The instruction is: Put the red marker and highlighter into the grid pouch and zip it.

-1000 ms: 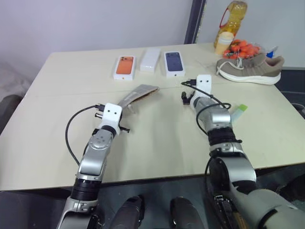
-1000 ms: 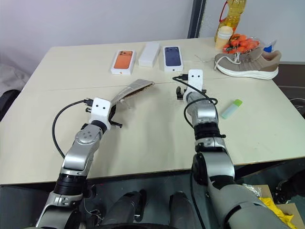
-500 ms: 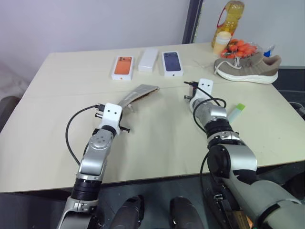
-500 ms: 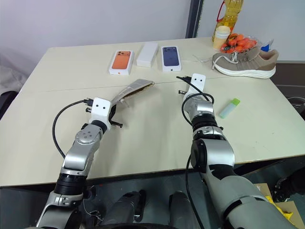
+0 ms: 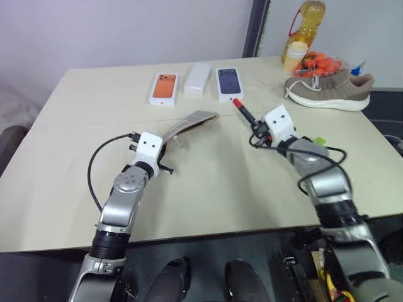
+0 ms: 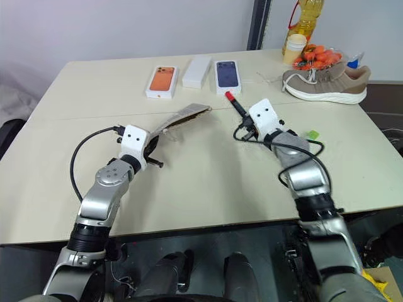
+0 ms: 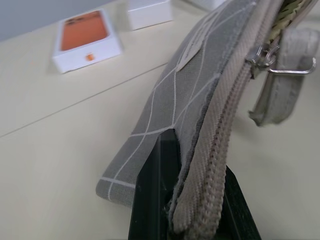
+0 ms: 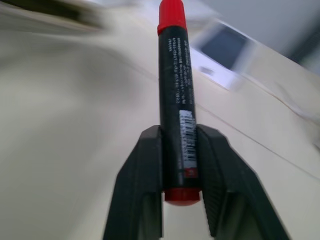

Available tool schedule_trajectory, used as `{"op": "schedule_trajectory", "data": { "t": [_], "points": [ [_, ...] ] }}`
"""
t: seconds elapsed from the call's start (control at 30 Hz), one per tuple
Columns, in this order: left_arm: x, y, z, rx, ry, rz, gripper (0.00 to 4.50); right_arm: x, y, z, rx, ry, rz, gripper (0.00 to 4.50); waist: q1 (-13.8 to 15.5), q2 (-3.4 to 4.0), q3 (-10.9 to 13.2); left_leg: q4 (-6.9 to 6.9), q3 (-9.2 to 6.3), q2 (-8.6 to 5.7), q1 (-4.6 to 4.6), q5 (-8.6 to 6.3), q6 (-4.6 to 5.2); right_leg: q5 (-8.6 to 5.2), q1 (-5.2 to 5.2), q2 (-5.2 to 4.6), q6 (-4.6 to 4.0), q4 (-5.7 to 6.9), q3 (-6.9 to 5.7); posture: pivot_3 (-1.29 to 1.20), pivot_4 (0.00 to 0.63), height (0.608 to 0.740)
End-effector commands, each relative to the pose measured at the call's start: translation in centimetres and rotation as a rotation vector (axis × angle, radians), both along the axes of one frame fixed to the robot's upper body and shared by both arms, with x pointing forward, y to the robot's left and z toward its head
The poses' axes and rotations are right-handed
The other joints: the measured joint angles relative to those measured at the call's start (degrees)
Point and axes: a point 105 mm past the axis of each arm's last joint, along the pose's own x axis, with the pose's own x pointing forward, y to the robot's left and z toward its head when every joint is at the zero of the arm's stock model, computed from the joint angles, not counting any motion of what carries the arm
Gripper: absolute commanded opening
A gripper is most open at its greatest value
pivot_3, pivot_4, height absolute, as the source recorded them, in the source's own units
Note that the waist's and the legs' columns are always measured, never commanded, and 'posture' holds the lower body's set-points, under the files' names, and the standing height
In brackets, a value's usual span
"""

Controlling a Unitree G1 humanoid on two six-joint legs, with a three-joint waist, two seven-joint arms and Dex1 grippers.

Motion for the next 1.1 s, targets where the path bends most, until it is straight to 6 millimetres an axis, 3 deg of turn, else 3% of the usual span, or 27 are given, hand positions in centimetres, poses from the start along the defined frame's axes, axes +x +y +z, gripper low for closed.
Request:
{"op": "schedule_trajectory", "data": {
  "t": [0.03, 0.37, 0.77, 1.1],
  "points": [
    [0.3, -0.6, 1.3, 0.011, -0.052, -0.048, 0.00, -1.8, 1.7, 1.4, -0.059, -0.043, 0.138, 0.43, 0.3, -0.01, 0.0, 0.00, 0.00, 0.00, 0.00, 0.00, 0.00, 0.00, 0.00, 0.00, 0.00, 0.00, -0.01, 0.00, 0.150, 0.740],
    [0.4, -1.2, 1.6, 0.011, -0.061, -0.069, 0.00, -2.5, 2.6, 0.0, -0.121, -0.008, 0.188, 0.43, 0.7, -0.03, 0.0, 0.06, -0.02, -0.04, -0.02, 0.00, 0.00, 0.00, 0.06, -0.07, 0.00, -0.05, -0.02, 0.00, 0.150, 0.740],
    [0.0, -1.5, 1.8, 0.026, -0.080, -0.096, 0.00, -2.0, 2.8, -0.6, -0.231, -0.019, 0.202, 0.43, 0.7, -0.04, 0.0, 0.05, -0.02, -0.04, -0.02, 0.00, 0.00, 0.00, 0.06, -0.07, 0.00, -0.04, -0.03, 0.00, 0.150, 0.740],
    [-2.2, -3.9, 1.7, 0.169, -0.139, -0.358, 0.00, -2.5, 3.1, -0.2, -0.674, -0.136, 0.315, 0.43, 0.7, -0.03, 0.0, 0.04, -0.01, -0.04, -0.02, 0.00, -0.01, 0.00, 0.05, -0.07, 0.00, -0.06, -0.03, 0.00, 0.150, 0.740]
  ]
}}
